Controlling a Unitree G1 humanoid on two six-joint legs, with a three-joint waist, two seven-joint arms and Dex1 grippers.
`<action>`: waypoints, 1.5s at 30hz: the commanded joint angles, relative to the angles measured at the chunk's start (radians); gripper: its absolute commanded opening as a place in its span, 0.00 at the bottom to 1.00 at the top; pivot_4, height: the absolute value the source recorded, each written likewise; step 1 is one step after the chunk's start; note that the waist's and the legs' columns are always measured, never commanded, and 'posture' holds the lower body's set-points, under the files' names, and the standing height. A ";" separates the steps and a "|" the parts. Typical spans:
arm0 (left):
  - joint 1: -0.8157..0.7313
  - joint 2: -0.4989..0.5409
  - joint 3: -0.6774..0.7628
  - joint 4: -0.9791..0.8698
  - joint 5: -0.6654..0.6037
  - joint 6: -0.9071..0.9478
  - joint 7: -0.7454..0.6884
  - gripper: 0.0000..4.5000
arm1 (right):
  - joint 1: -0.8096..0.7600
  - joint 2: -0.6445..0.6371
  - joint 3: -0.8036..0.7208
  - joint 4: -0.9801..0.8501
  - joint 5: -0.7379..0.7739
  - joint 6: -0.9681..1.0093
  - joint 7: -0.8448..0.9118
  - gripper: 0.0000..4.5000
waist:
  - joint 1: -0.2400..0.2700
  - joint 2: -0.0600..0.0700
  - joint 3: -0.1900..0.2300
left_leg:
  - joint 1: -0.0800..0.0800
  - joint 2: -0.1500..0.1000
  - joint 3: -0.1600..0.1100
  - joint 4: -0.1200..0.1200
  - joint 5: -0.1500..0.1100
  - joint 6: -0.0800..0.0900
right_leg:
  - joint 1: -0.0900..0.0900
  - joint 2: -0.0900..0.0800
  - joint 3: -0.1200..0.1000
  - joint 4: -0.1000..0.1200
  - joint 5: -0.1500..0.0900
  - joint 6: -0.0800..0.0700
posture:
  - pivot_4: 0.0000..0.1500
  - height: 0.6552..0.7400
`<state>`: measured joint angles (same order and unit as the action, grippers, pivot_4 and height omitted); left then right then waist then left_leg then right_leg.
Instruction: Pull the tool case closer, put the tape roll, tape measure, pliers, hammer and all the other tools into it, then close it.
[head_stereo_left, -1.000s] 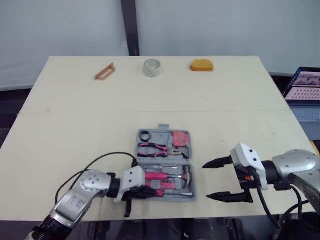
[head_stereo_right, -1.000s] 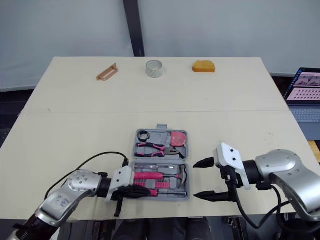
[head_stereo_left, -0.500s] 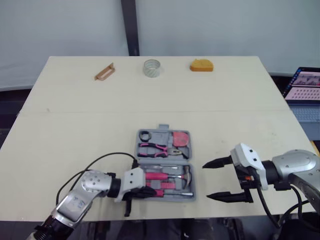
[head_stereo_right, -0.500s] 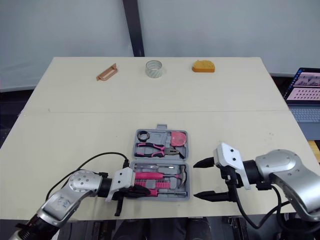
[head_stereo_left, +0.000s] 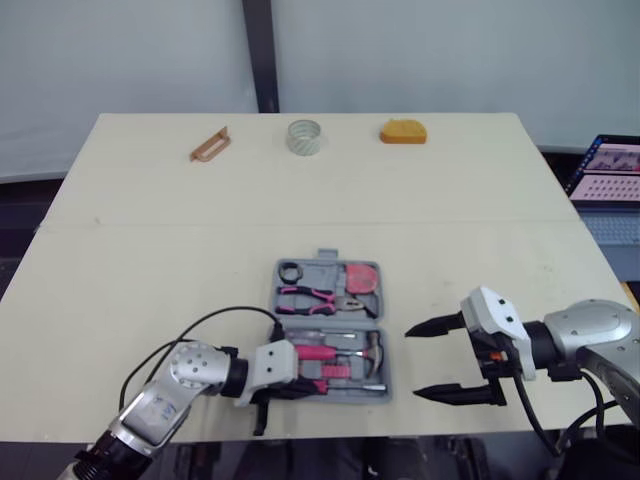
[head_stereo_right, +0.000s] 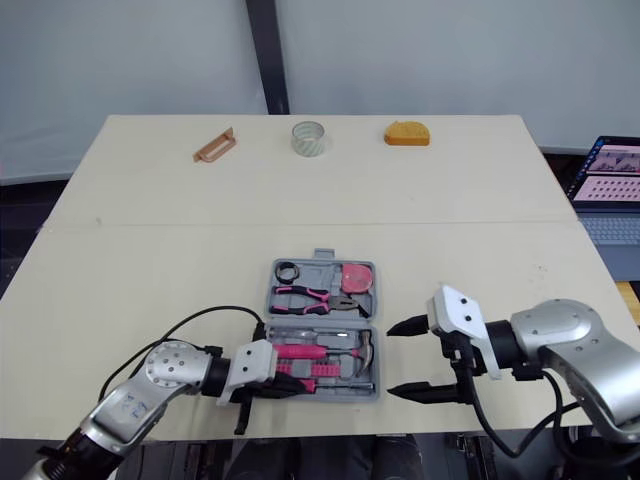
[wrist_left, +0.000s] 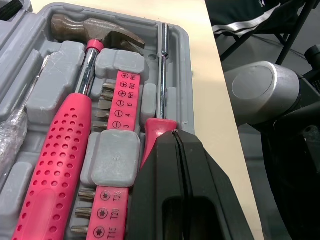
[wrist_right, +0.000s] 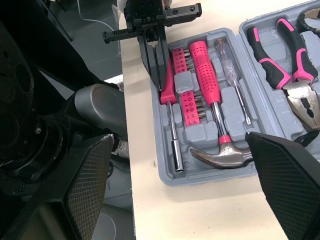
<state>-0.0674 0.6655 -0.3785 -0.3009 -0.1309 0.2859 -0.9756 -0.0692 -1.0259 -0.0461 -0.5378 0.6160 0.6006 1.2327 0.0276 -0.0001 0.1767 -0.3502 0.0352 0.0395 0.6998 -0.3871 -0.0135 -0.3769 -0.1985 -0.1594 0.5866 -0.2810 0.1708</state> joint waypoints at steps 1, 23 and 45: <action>0.023 -0.008 -0.021 0.035 0.013 0.044 0.006 0.01 | -0.006 -0.008 -0.027 -0.026 0.016 0.004 -0.010 1.00 | 0.000 0.000 0.000 | 0.000 0.000 0.000 0.000 0.000 0.000 | 0.000 0.000 0.000 0.000 0.000 0.000 | 1.00 1.00; 0.031 0.012 -0.095 0.082 0.077 0.136 0.026 0.01 | 0.000 -0.007 -0.037 -0.027 0.018 0.011 -0.020 1.00 | 0.000 0.004 -0.005 | 0.003 0.000 0.000 -0.001 0.000 0.000 | 0.002 0.000 0.000 0.000 0.000 0.000 | 1.00 1.00; -0.004 0.111 0.300 -0.126 -0.279 0.320 -0.018 0.30 | 0.034 0.102 -0.090 0.150 0.004 -0.011 -0.118 1.00 | -0.001 0.004 -0.006 | 0.001 0.000 0.000 -0.001 0.000 0.000 | 0.001 0.000 0.000 -0.001 0.000 0.000 | 1.00 1.00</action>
<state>-0.0692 0.7647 -0.1196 -0.4188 -0.3920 0.6099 -0.9989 -0.0301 -0.9334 -0.1009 -0.4025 0.6229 0.6103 1.1331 0.0262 0.0043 0.1706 -0.3491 0.0350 0.0394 0.6986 -0.3872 -0.0134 -0.3760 -0.1985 -0.1591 0.5859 -0.2810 0.1708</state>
